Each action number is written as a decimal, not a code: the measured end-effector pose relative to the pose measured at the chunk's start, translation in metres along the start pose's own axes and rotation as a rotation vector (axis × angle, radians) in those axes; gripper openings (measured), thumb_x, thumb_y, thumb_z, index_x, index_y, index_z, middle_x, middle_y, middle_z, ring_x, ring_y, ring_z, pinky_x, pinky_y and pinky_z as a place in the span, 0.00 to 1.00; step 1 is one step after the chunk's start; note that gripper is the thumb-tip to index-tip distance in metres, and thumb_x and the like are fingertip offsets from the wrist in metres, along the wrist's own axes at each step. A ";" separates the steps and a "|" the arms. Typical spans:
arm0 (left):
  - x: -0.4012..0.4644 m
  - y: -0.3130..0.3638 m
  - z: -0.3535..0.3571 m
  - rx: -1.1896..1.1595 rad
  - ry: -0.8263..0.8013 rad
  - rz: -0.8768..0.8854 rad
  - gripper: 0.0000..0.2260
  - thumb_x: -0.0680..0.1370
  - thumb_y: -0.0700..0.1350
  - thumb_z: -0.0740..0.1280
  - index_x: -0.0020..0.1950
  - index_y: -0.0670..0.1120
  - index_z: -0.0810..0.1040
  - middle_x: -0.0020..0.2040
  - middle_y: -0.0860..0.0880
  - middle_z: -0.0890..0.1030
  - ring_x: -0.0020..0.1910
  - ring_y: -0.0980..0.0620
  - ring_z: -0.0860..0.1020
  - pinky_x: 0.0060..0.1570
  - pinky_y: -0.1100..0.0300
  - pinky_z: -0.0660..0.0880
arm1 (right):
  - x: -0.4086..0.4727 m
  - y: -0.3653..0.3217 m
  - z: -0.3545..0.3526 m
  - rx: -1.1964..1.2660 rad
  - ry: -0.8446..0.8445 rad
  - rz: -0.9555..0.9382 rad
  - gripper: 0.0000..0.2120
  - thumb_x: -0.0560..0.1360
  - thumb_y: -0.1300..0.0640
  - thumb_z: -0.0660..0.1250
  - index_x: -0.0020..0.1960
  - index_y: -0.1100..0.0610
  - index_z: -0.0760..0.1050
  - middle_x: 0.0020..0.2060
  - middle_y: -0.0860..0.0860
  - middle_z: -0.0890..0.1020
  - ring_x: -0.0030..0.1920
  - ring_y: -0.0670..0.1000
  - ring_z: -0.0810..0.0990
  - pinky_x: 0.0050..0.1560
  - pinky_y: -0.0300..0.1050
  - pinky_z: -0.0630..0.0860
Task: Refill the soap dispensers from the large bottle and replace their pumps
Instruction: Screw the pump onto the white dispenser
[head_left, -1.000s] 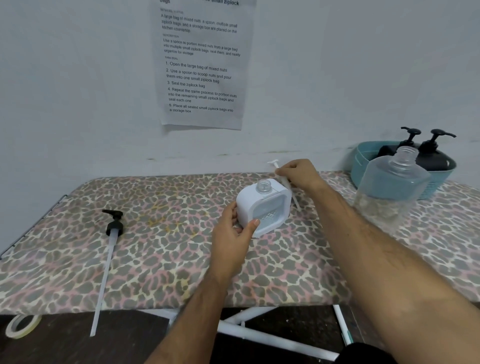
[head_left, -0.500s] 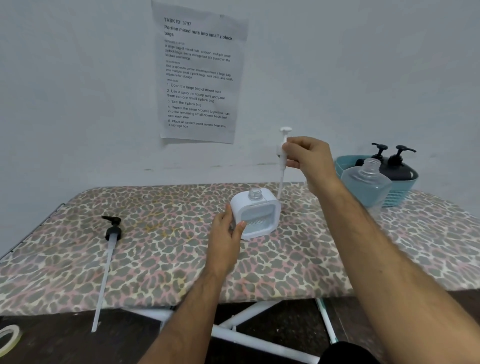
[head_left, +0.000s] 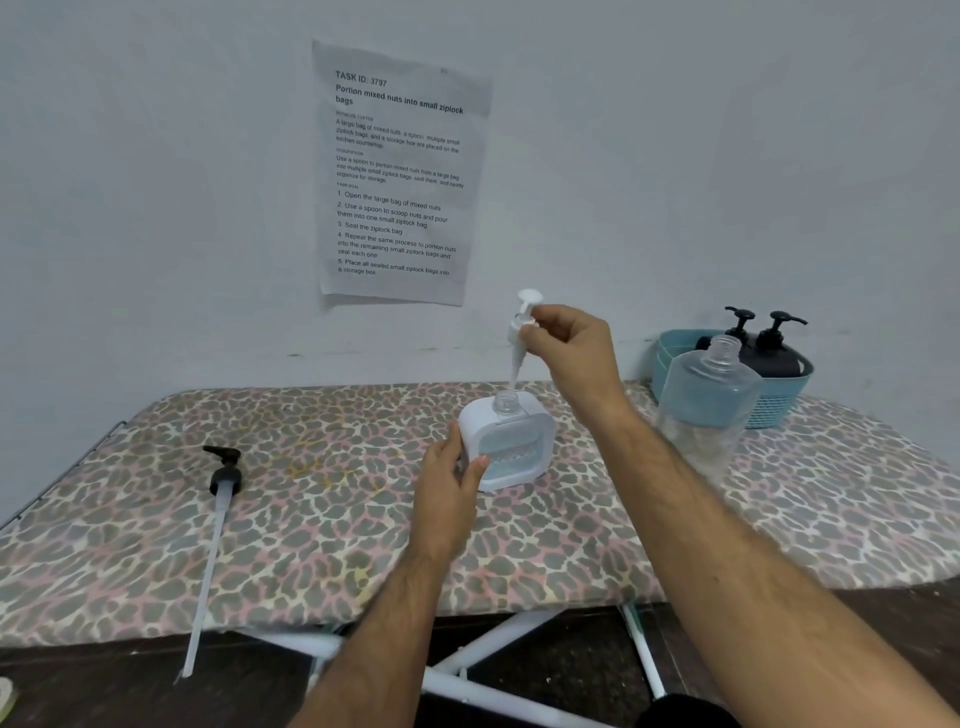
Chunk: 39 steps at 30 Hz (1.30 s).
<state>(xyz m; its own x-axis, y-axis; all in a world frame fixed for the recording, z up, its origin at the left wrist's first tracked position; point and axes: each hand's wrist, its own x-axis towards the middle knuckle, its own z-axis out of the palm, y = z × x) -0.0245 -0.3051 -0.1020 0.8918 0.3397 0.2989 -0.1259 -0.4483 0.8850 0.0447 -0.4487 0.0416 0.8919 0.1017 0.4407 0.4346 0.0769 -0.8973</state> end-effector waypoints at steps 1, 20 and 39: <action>0.000 0.000 0.000 0.003 0.002 0.002 0.24 0.81 0.50 0.64 0.77 0.54 0.64 0.62 0.49 0.73 0.53 0.70 0.72 0.46 0.82 0.68 | -0.002 0.004 0.001 -0.026 -0.013 0.003 0.07 0.73 0.66 0.71 0.45 0.56 0.83 0.34 0.44 0.82 0.37 0.44 0.79 0.47 0.45 0.80; 0.000 -0.005 0.001 0.021 0.011 0.048 0.21 0.81 0.52 0.63 0.74 0.56 0.68 0.55 0.50 0.75 0.52 0.61 0.74 0.50 0.66 0.73 | -0.028 0.040 0.002 -0.237 -0.128 0.084 0.07 0.73 0.61 0.71 0.50 0.55 0.83 0.43 0.46 0.86 0.44 0.44 0.83 0.48 0.41 0.77; -0.007 0.006 -0.004 -0.116 -0.034 0.003 0.24 0.81 0.60 0.57 0.76 0.57 0.65 0.64 0.54 0.77 0.59 0.57 0.77 0.56 0.53 0.78 | -0.027 0.034 0.005 -0.506 -0.121 0.148 0.12 0.70 0.51 0.77 0.42 0.55 0.76 0.37 0.48 0.79 0.36 0.45 0.75 0.39 0.39 0.73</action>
<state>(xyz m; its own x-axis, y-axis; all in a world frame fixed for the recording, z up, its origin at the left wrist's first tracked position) -0.0329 -0.3069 -0.0978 0.9050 0.3096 0.2917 -0.1767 -0.3501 0.9199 0.0350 -0.4436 -0.0004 0.9404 0.1910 0.2814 0.3379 -0.4312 -0.8366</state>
